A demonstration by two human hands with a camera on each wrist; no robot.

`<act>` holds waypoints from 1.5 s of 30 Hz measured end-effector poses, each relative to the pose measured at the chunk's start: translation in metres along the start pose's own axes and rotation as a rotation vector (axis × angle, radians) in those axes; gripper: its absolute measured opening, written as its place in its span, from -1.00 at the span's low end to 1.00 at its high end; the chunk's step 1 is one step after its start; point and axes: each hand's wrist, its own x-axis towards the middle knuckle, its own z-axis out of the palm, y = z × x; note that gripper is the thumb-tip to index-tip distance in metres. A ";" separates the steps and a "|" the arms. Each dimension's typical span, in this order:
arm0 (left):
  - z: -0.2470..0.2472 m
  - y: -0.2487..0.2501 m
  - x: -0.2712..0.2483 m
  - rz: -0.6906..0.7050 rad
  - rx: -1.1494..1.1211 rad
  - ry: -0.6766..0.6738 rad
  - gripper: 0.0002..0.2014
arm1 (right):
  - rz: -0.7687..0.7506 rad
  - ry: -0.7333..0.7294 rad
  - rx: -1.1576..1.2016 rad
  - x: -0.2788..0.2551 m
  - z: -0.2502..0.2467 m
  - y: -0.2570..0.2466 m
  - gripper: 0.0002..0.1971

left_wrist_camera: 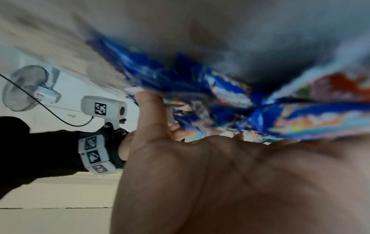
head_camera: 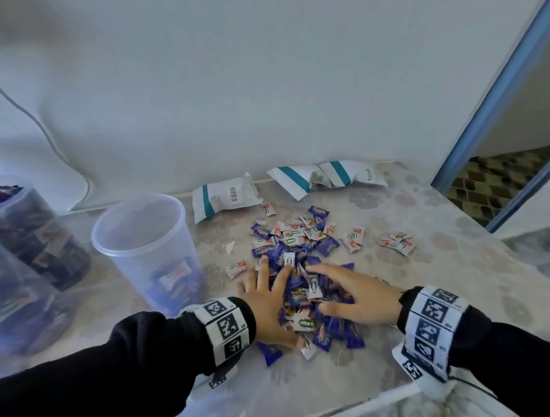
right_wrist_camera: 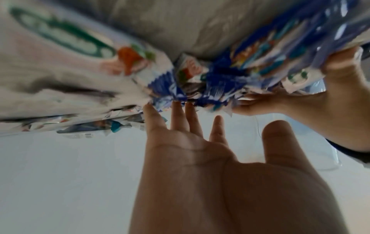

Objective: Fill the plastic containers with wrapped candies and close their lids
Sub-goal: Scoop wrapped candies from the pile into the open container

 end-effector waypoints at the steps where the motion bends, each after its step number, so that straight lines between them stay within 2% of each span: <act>1: -0.002 -0.001 0.002 -0.013 0.005 0.028 0.29 | -0.020 0.029 0.016 -0.001 -0.002 0.001 -0.34; 4: -0.013 -0.007 0.009 -0.037 0.007 0.050 0.37 | 0.027 0.235 0.022 0.001 -0.014 0.017 -0.44; 6: -0.024 -0.011 0.013 -0.084 -0.052 0.027 0.41 | 0.178 0.331 0.021 0.007 -0.026 0.042 -0.44; 9: -0.036 -0.019 0.021 -0.198 -0.109 0.031 0.37 | 0.464 0.273 -0.002 0.017 -0.040 0.081 -0.36; 11: -0.039 -0.024 0.026 -0.235 -0.137 0.018 0.36 | 0.523 0.209 0.025 0.020 -0.043 0.095 -0.34; 13: -0.038 -0.027 0.029 -0.191 -0.173 -0.022 0.34 | 0.464 0.186 0.041 0.021 -0.042 0.096 -0.35; 16: -0.032 -0.020 0.023 -0.057 -0.182 -0.045 0.27 | 0.254 0.154 0.033 0.019 -0.035 0.073 -0.34; 20: -0.016 -0.007 0.011 0.044 -0.027 -0.067 0.27 | 0.062 -0.026 -0.014 0.014 -0.016 0.027 -0.03; 24: 0.001 -0.005 0.002 0.059 0.177 0.049 0.21 | 0.025 -0.174 -0.270 0.012 -0.001 0.003 0.11; 27: 0.007 -0.007 -0.001 0.034 0.249 0.146 0.04 | -0.003 -0.153 -0.438 0.014 0.004 -0.002 0.18; 30: 0.010 -0.007 -0.004 -0.001 0.319 0.199 -0.10 | -0.023 -0.104 -0.584 0.023 0.004 0.001 0.07; 34: 0.012 -0.005 -0.004 -0.065 0.294 0.255 -0.28 | -0.075 -0.051 -0.693 0.039 -0.002 -0.002 -0.12; 39: 0.006 -0.011 0.003 -0.080 0.167 0.184 -0.36 | -0.084 -0.083 -0.580 0.056 -0.010 -0.007 -0.31; 45: -0.004 -0.020 0.010 -0.004 0.076 0.272 -0.37 | -0.059 -0.110 -0.511 0.071 -0.019 -0.012 -0.47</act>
